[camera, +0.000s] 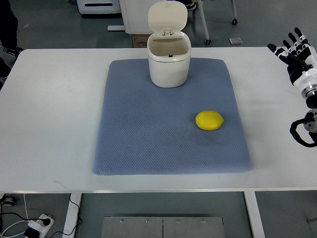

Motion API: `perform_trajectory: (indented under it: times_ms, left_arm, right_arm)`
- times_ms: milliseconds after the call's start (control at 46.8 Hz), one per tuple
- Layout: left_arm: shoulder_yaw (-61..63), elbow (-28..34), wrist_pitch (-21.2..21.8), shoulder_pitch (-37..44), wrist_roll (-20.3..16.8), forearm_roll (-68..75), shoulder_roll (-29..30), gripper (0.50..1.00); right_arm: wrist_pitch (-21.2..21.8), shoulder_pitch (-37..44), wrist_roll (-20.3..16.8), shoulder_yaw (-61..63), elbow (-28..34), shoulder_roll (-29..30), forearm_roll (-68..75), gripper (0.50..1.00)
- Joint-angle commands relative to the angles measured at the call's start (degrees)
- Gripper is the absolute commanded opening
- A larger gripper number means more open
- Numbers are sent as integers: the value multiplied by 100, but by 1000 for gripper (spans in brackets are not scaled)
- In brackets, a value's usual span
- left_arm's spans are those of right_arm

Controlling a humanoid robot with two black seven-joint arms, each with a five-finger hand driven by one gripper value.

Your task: Put lemon in trash with right hand

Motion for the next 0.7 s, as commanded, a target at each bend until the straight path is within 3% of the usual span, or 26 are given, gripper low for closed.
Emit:
perform_trajectory:
  times_ms: [0,683]
  left_arm:
    - [-5,0,32,-21,0,-6,0,1000]
    - [-5,0,15,66,0,-6,0,1000]
  right_arm:
    - [2,29,0,6,-1,-7,0,1000]
    - [2,29,0,15,-1,2,0,1000]
